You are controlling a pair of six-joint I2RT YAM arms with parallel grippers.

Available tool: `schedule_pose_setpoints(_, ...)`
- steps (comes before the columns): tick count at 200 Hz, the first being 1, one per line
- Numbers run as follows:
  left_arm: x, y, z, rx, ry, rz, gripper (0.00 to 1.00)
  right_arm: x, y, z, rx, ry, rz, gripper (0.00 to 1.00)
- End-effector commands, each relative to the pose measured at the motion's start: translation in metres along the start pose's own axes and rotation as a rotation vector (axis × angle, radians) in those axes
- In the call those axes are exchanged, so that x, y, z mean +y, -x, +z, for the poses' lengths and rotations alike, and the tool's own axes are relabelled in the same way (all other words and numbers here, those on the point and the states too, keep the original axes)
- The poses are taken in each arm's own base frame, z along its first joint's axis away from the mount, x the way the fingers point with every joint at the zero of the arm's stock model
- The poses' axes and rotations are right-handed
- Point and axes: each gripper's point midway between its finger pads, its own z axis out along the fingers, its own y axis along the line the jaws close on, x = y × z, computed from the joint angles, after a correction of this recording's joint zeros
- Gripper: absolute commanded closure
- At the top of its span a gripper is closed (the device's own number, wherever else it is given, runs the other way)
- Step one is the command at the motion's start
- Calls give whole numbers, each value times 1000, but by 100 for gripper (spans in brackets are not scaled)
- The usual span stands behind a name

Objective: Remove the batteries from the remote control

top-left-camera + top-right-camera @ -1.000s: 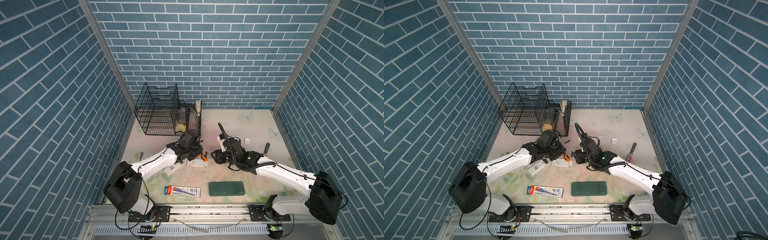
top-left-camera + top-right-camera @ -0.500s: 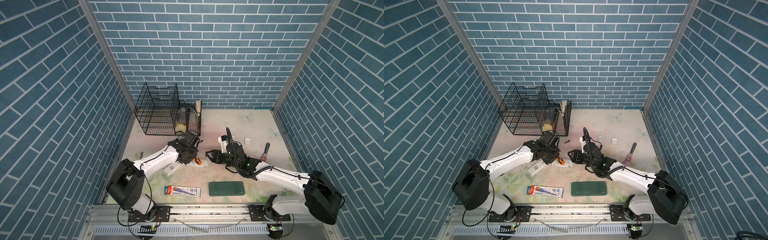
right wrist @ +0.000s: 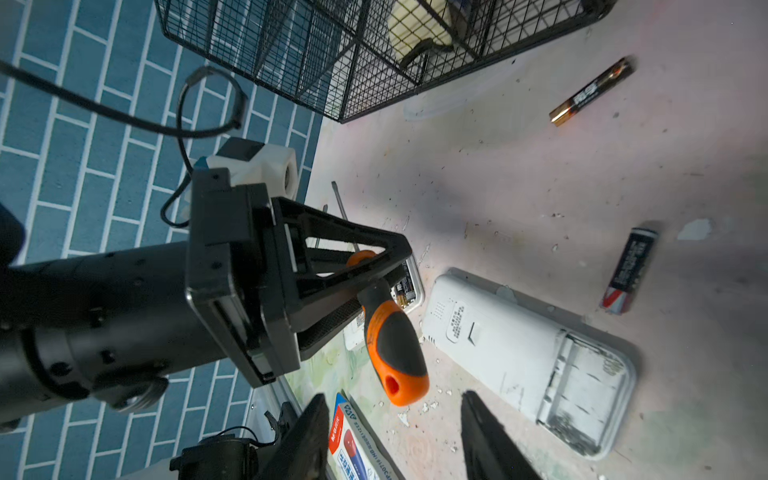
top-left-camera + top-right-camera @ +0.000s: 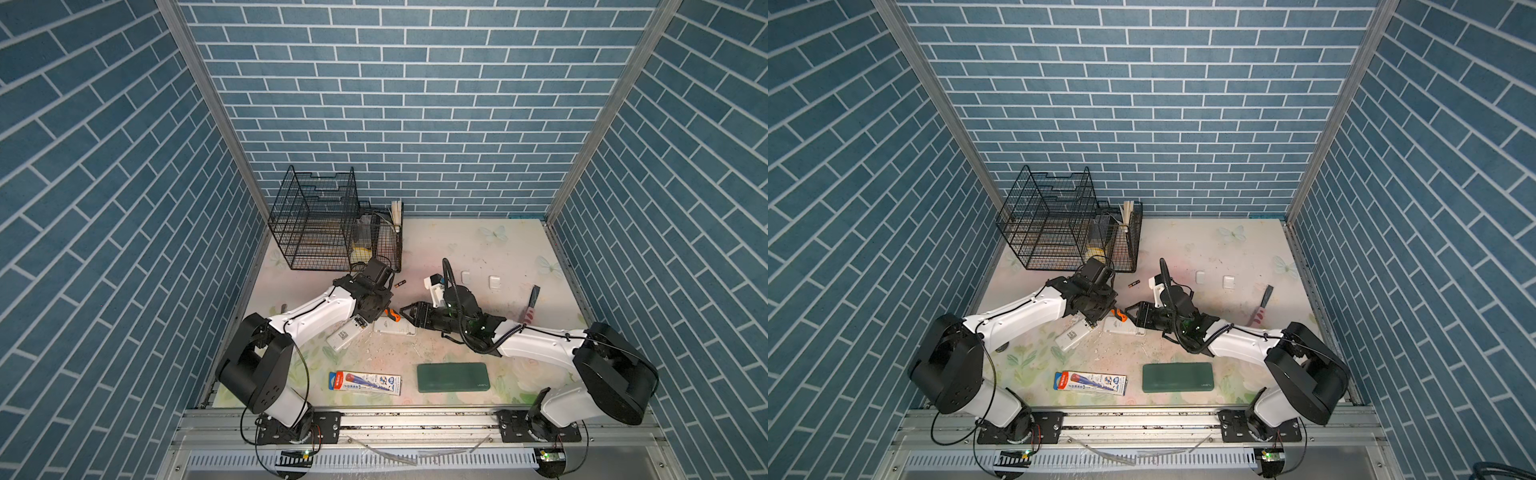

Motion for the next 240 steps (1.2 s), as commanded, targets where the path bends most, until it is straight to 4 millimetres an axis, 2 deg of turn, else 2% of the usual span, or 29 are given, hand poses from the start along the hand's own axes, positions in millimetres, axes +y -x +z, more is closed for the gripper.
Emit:
schedule_pose_setpoints(1, -10, 3, 0, -6, -28, -20, 100, 16, 5, 9, 0, 88, 36, 49)
schedule_pose_setpoints(42, -16, 1, 1, 5, -43, -30, 100, 15, 6, 28, 8, 135, 70, 49)
schedule_pose_setpoints(92, -22, -4, 3, 23, -63, -40, 100, 18, 13, 38, -11, 150, 64, 51)
schedule_pose_setpoints(153, -24, -7, 3, 29, -78, -54, 100, 30, 25, 48, -36, 190, 67, 58)
schedule_pose_setpoints(240, -26, -7, -7, 30, -103, -57, 100, 18, 36, 49, -87, 151, 77, 58)
